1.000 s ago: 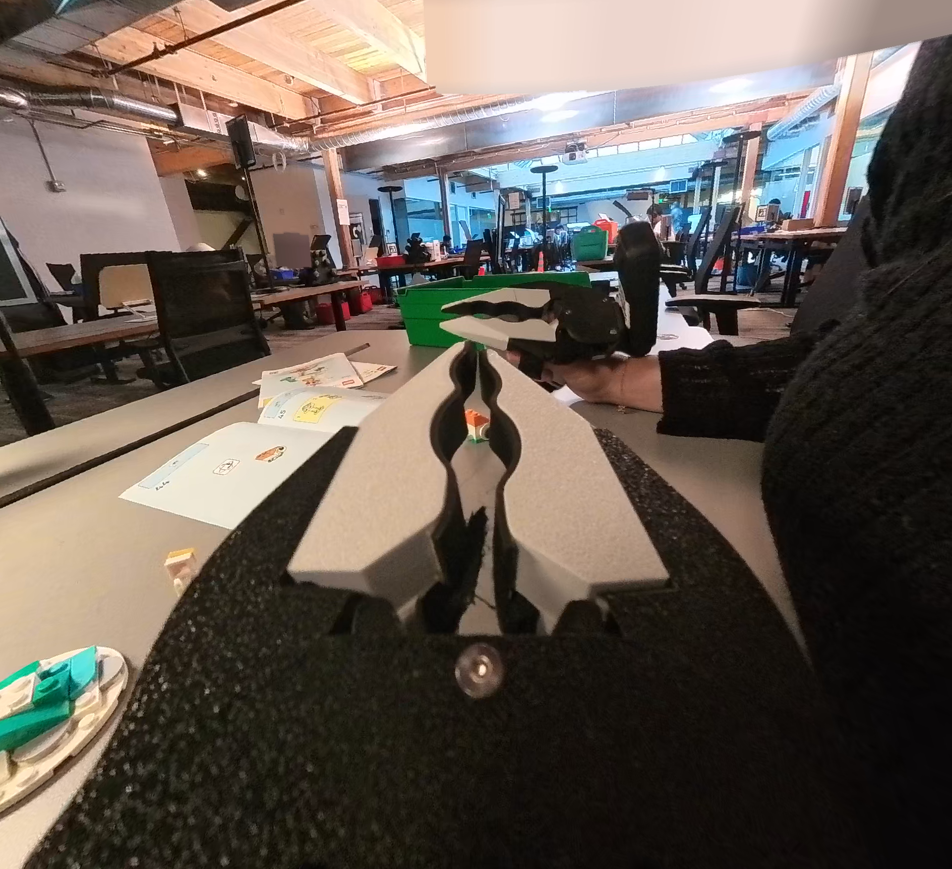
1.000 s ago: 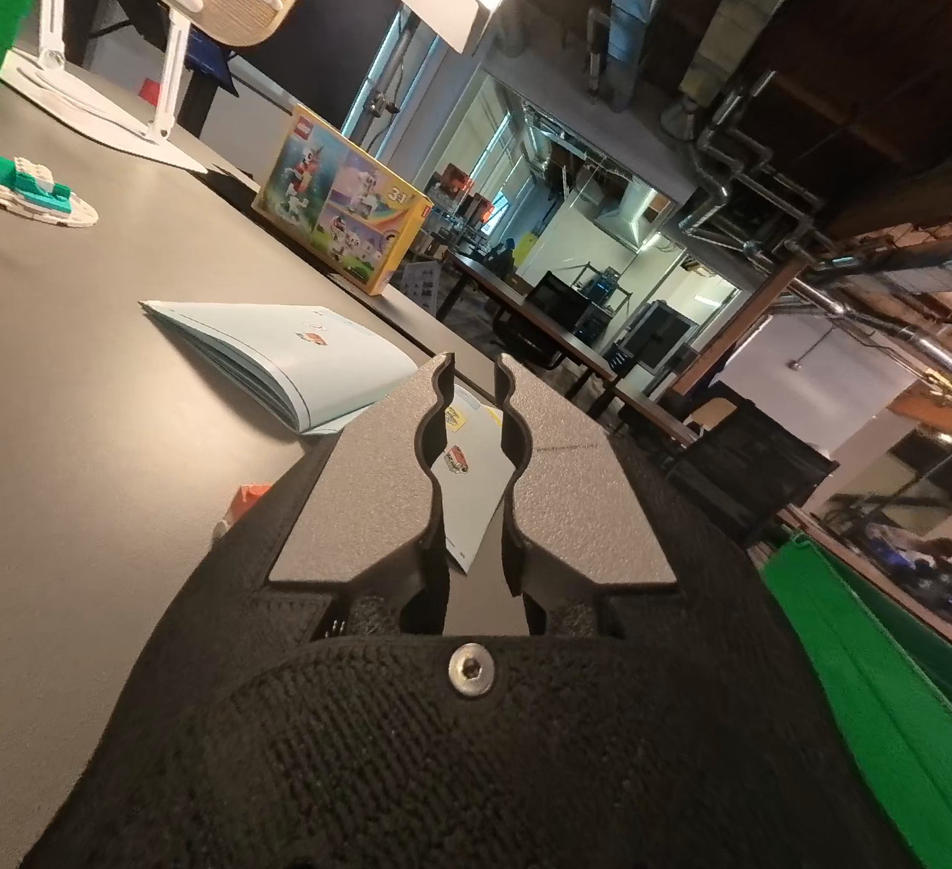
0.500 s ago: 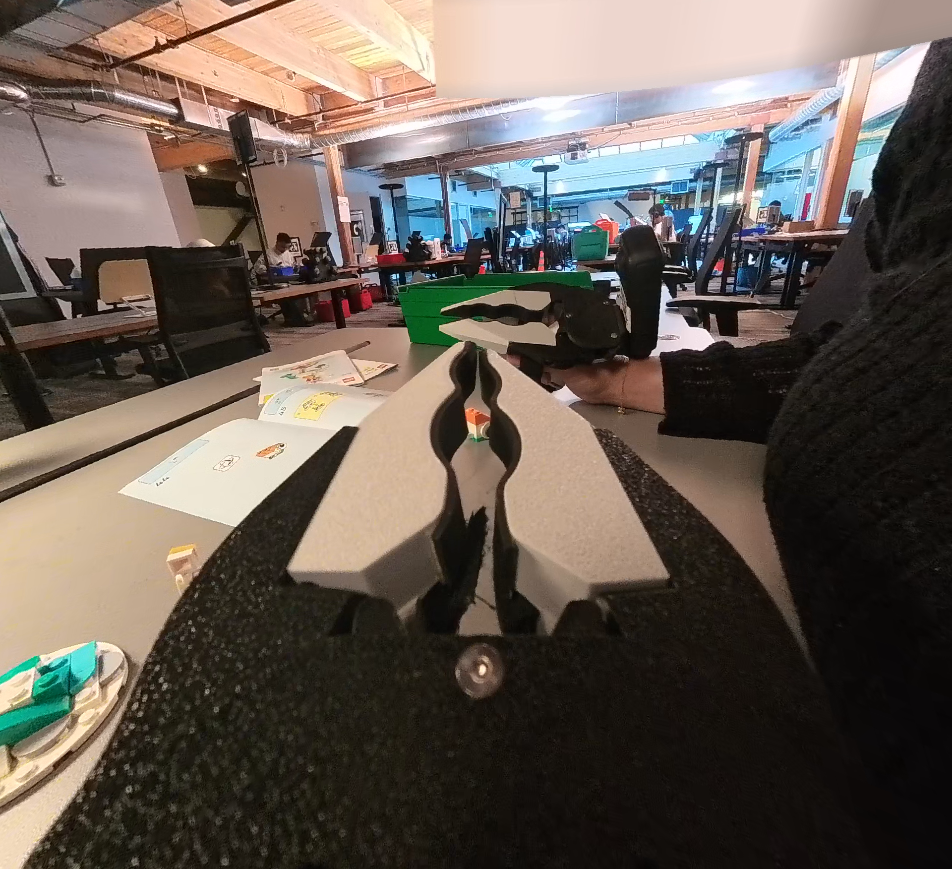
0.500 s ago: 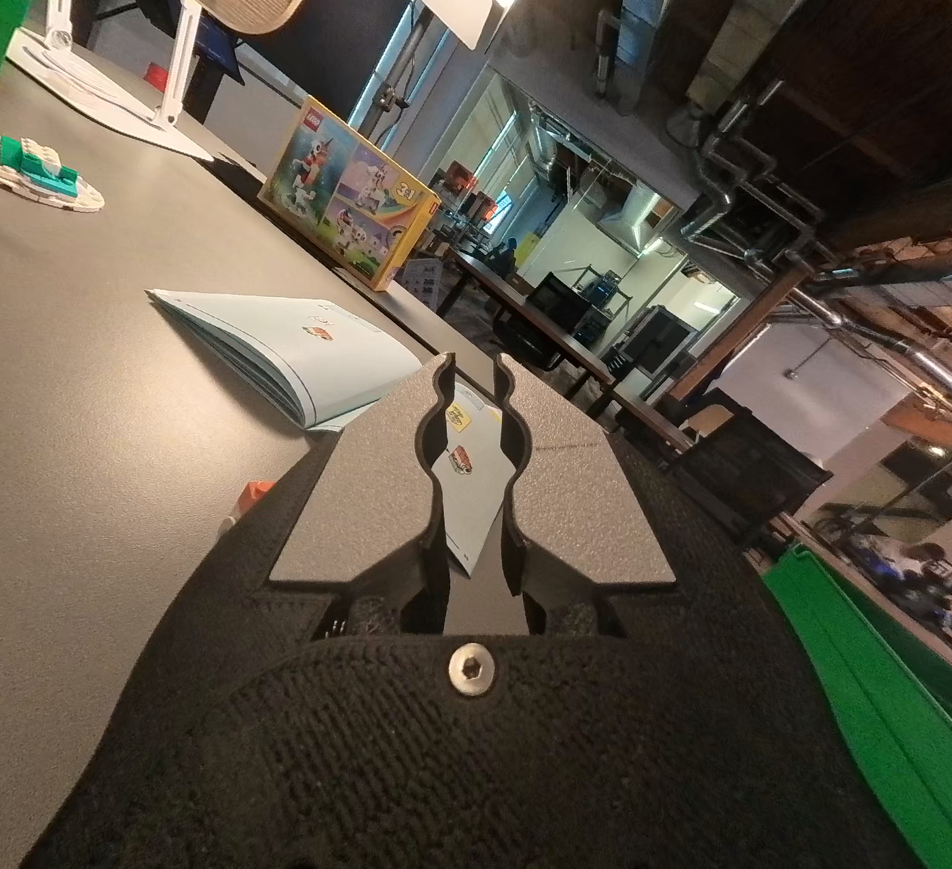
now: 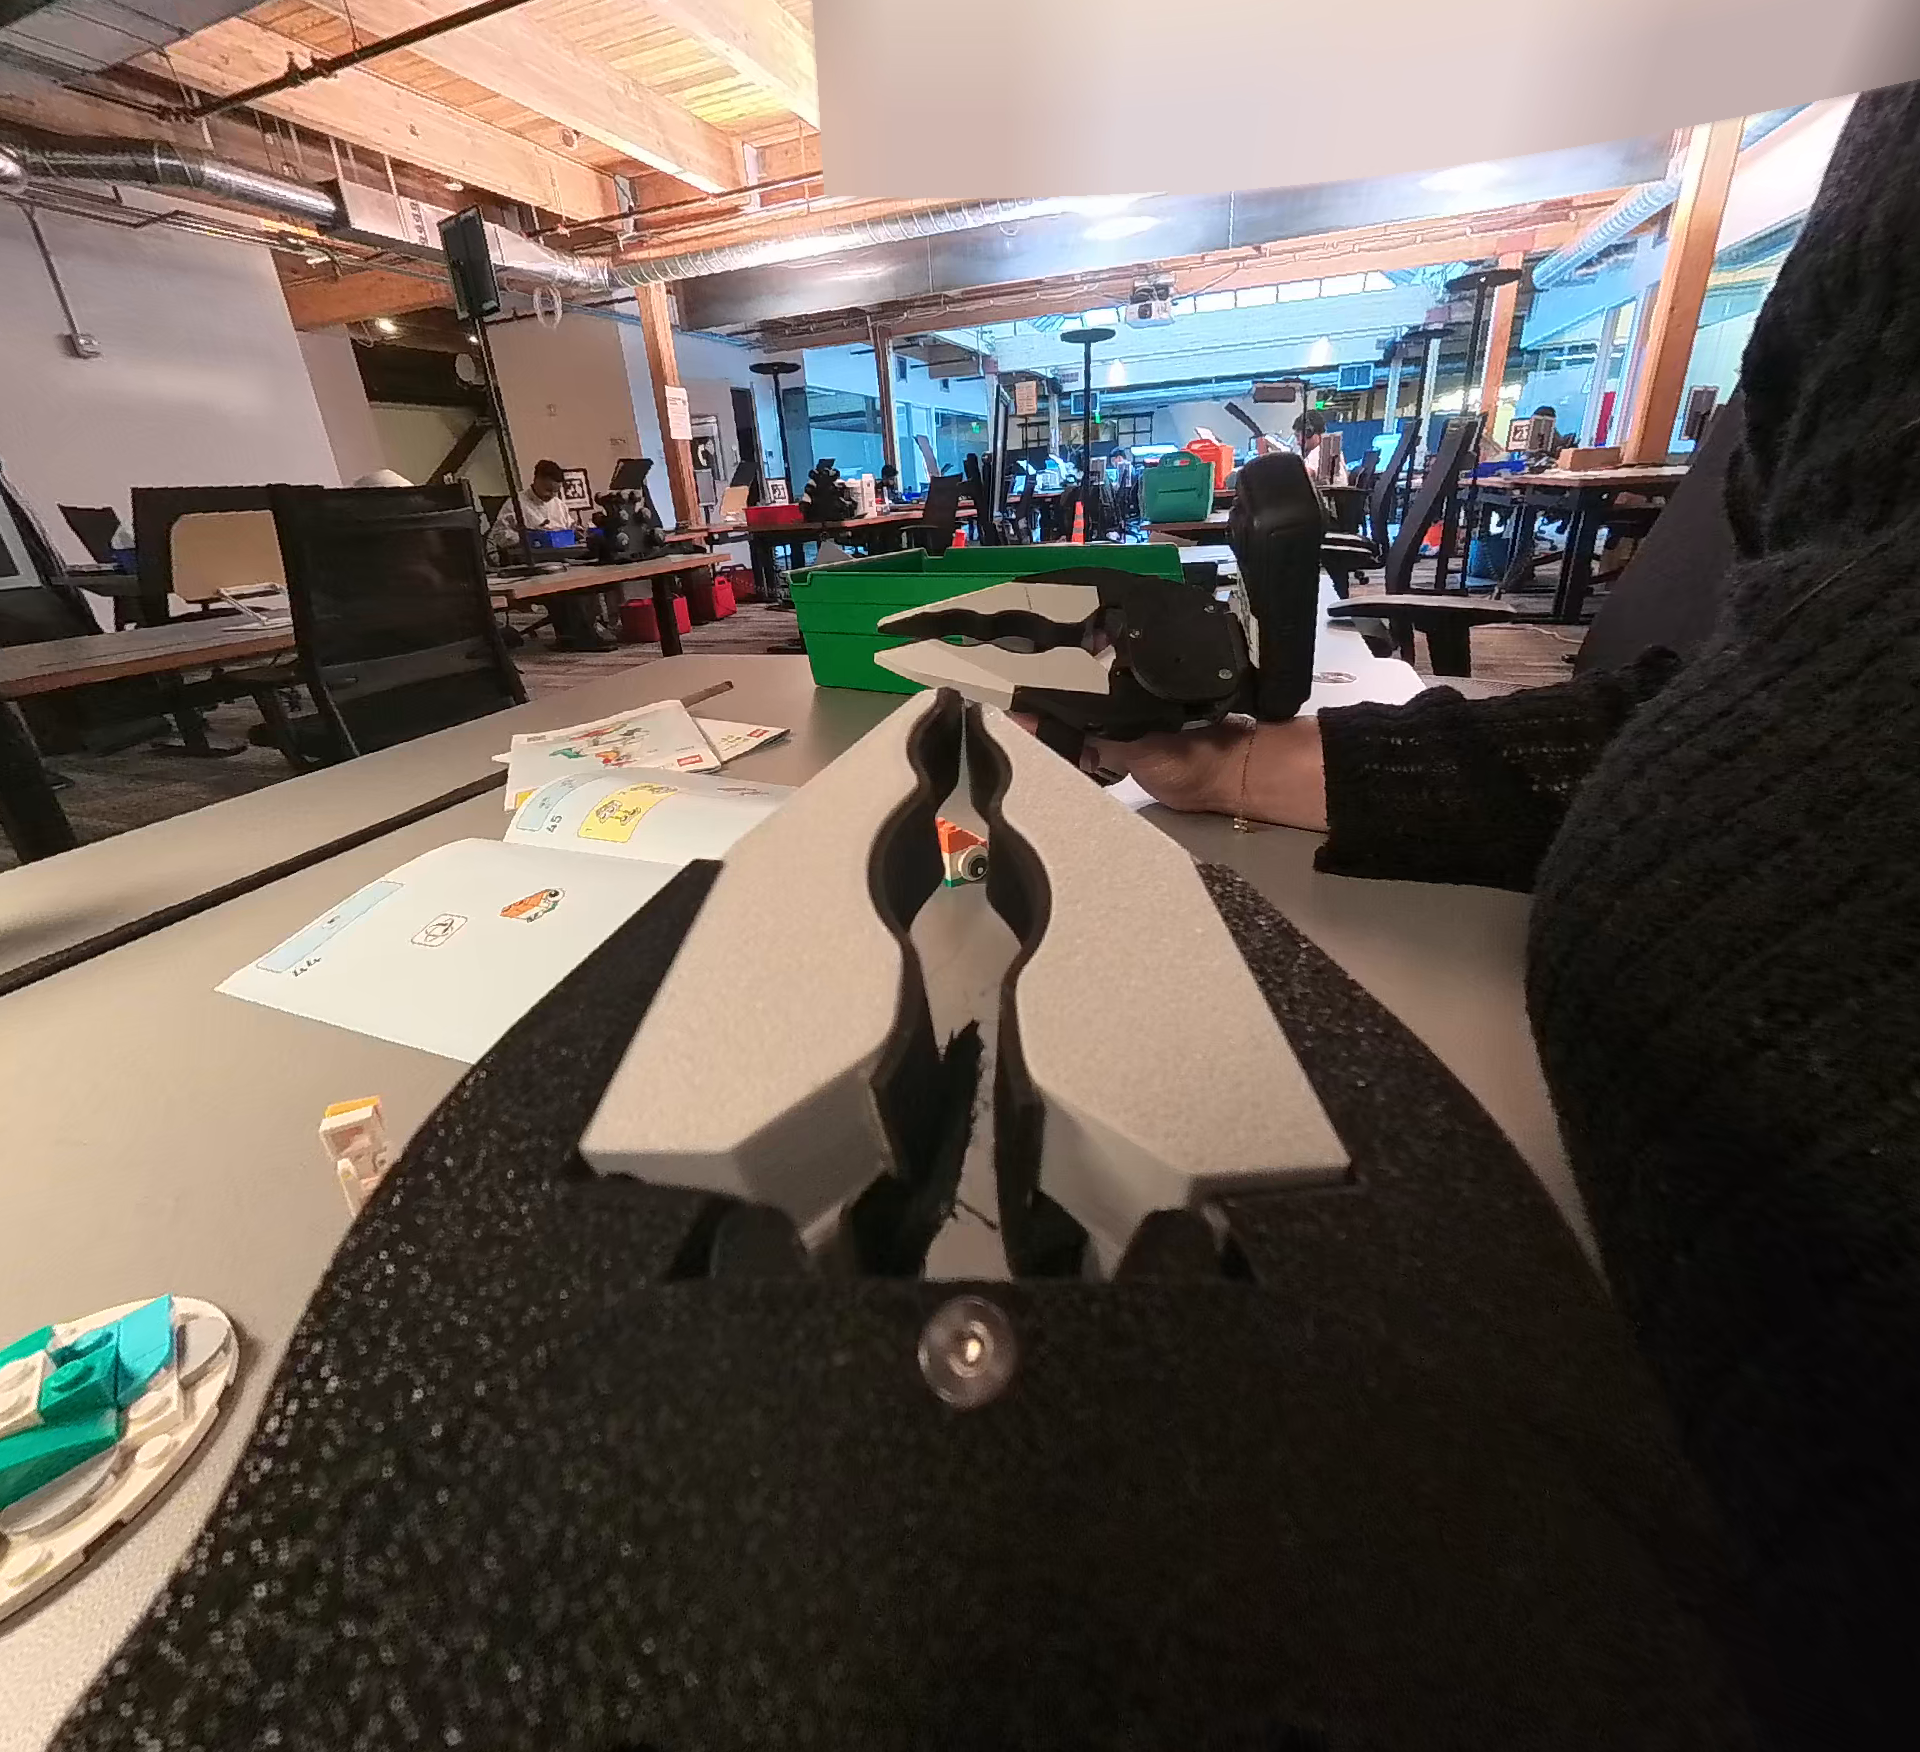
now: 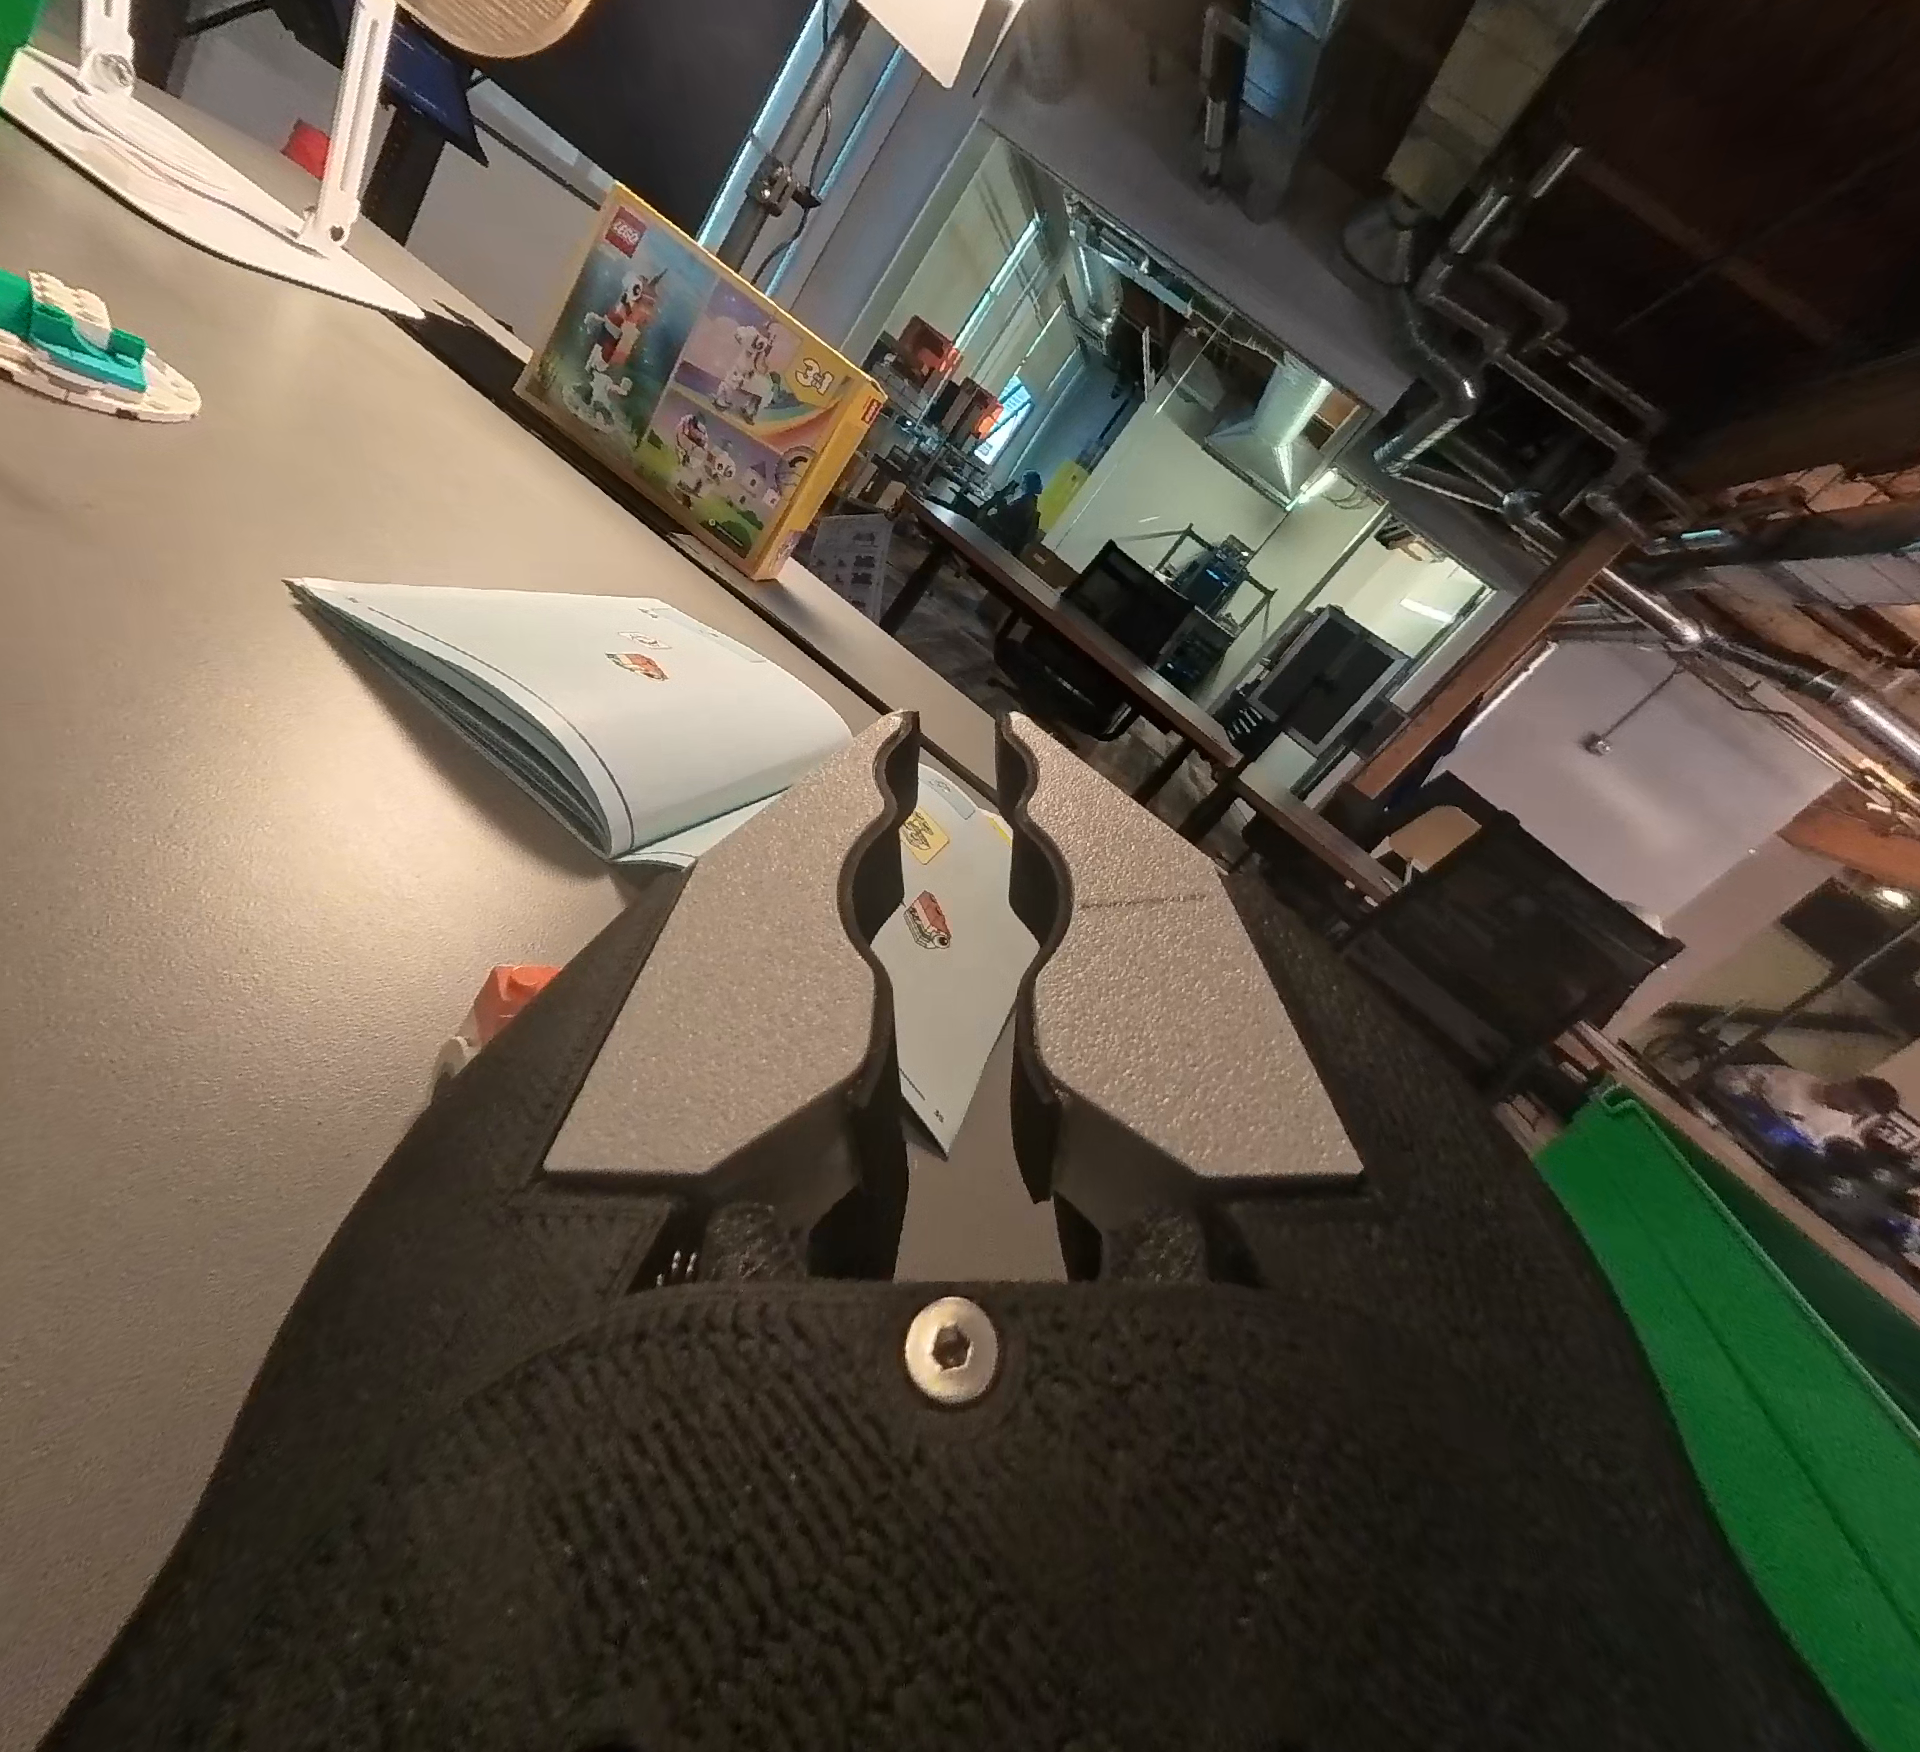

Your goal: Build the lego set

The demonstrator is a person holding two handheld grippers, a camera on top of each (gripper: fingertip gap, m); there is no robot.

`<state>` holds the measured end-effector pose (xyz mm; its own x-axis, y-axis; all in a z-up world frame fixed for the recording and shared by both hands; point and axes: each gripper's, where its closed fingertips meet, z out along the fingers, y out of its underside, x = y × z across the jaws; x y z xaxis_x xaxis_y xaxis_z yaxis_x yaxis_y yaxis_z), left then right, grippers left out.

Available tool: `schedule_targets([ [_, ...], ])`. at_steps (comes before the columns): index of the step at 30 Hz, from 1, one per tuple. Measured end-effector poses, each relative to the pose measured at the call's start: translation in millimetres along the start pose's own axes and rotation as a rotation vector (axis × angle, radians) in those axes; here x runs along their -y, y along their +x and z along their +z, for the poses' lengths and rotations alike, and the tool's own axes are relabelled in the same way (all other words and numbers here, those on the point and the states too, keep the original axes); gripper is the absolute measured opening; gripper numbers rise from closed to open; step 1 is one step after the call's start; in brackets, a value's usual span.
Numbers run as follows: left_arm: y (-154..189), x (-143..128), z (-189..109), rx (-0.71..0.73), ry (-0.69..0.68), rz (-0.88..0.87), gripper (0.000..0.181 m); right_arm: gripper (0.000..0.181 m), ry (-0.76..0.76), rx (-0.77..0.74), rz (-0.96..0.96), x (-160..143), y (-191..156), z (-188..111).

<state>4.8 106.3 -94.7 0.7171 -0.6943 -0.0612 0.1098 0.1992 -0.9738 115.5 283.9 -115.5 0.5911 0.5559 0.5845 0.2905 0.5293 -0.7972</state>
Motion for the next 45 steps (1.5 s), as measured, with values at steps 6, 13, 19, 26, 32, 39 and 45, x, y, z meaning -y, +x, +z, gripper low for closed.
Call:
schedule_targets([
  [6, 0.3, -0.3, 0.6, -0.002, -0.002, 0.001, 0.0, 0.012, 0.002, -0.002, 0.0, 0.1, 0.4, -0.3],
  [13, 4.5, 3.0, 0.5, -0.02, 0.011, 0.005, 0.0, 0.012, 0.004, -0.01, 0.011, 0.6, 2.4, -0.6],
  [19, 17.8, 70.6, -10.7, -0.115, 0.034, 0.012, 0.0, 0.012, 0.014, -0.043, 0.01, 4.3, 10.5, -7.2],
  [26, -27.6, 139.5, -91.5, 0.241, -0.007, 0.028, 0.0, 0.012, 0.016, -0.056, 0.01, 4.2, 14.1, -9.0],
  [32, -118.8, 140.3, -228.8, 0.886, -0.373, 0.055, 0.0, 0.012, -0.006, -0.058, 0.016, -1.9, 14.2, -6.8],
  [39, -160.0, 77.5, -284.1, 0.819, -0.814, -0.101, 0.01, 0.012, -0.049, -0.095, 0.006, -10.8, 20.7, -5.6],
  [45, -167.6, 28.9, -308.0, 0.662, -1.143, -0.174, 0.01, 0.012, -0.101, -0.14, -0.01, -19.3, 27.8, -4.7],
])
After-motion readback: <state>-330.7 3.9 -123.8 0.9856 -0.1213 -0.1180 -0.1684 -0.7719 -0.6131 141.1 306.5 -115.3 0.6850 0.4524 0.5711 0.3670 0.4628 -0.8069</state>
